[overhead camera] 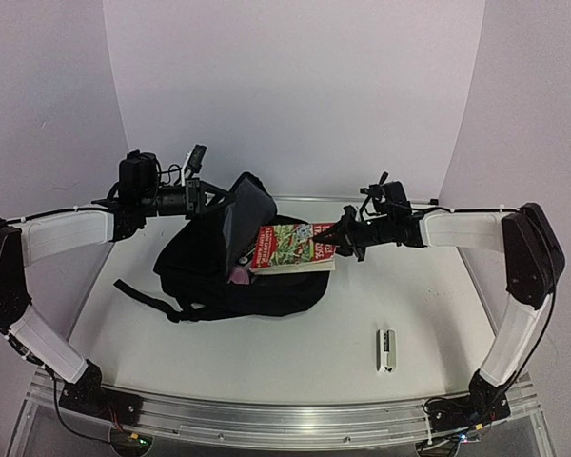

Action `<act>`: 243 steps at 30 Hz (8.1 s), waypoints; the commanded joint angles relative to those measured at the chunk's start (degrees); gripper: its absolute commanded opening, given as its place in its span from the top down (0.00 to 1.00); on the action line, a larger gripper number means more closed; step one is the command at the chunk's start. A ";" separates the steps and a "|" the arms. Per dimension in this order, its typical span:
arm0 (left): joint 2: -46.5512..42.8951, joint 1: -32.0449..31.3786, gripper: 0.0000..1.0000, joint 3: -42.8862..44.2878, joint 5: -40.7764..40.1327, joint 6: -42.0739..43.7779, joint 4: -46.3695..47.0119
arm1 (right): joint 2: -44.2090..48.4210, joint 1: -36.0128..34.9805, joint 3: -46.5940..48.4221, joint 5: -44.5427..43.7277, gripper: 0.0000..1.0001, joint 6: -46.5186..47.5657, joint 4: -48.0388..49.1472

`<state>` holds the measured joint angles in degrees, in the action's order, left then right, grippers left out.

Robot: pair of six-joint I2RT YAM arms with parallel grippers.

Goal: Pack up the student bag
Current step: Place the book in the student bag, then adjust the student bag at the center of the board.

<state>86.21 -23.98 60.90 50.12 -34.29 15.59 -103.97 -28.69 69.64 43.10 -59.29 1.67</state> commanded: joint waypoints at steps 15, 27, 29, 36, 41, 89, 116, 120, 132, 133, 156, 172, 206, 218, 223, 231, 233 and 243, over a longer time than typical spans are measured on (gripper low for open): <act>-3.33 -0.89 1.00 0.65 -5.39 1.16 9.84 | -7.18 -2.42 8.75 -0.58 1.00 -7.49 3.25; -1.62 -2.26 1.00 -0.41 -0.22 0.28 9.96 | -10.98 -2.89 16.97 -0.77 1.00 -12.04 8.25; -1.71 -2.66 1.00 -0.05 -0.29 1.84 7.45 | -12.17 -3.49 18.49 -1.61 1.00 -12.82 9.68; -1.99 -2.91 1.00 -0.24 -0.69 2.87 5.97 | -18.85 -6.77 21.53 -8.38 1.00 -13.99 11.54; -1.60 -3.00 1.00 -0.22 -0.53 2.90 6.20 | -23.25 -9.23 25.02 -16.14 1.00 -15.34 12.60; -1.08 -4.94 1.00 0.19 -2.62 0.79 0.62 | -27.05 -15.19 32.67 -23.88 0.47 3.31 15.20; -0.33 -12.74 0.20 3.96 -27.59 0.62 -30.90 | -1.20 -6.21 13.39 -38.37 0.05 27.09 -8.21; -6.72 -6.75 0.19 -2.81 -27.86 -7.74 -36.15 | -8.41 -5.89 18.74 -33.97 0.10 30.10 -9.45; -16.75 -1.96 0.18 -11.95 -31.05 -13.08 -48.34 | -20.27 -5.81 28.34 -31.64 0.61 33.92 -12.55; -16.18 -1.96 0.29 -12.61 -30.27 -13.06 -47.68 | -20.28 -5.78 28.23 -31.65 0.70 33.99 -12.60; 24.80 3.97 0.75 12.81 -22.42 -0.66 -12.57 | 3.18 -26.41 -3.21 -22.22 0.97 22.96 -14.38; 6.34 4.38 0.28 4.84 -28.77 3.60 -27.23 | 13.89 -26.53 2.30 -48.19 0.17 22.88 -26.96; 8.27 -10.87 0.99 -12.92 -23.94 -22.02 -1.43 | 2.11 5.16 -2.87 -37.07 0.98 32.31 -19.23; 4.10 -1.16 0.66 -7.73 -23.19 -10.69 -11.65 | 12.24 -0.70 -12.45 -37.95 0.66 22.70 -18.72; -3.50 -5.47 0.31 -7.26 -34.95 0.96 -22.22 | 18.70 -4.49 -13.30 -39.96 0.33 19.27 -21.06; -13.52 -11.44 0.23 -8.73 -47.29 8.94 -30.19 | 25.26 -18.21 -17.69 -44.63 0.27 3.77 -23.33; -15.37 -11.52 0.22 -9.49 -47.10 8.53 -30.18 | 25.73 -21.38 -18.04 -46.04 0.31 0.44 -22.90; -14.58 -11.85 0.17 -11.15 -46.94 7.11 -30.47 | 26.28 -24.85 -22.21 -57.39 0.23 -7.57 -23.94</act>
<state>70.30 -35.82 49.20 7.00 -26.72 -13.04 -79.17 -53.92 49.31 -6.65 -62.57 -20.83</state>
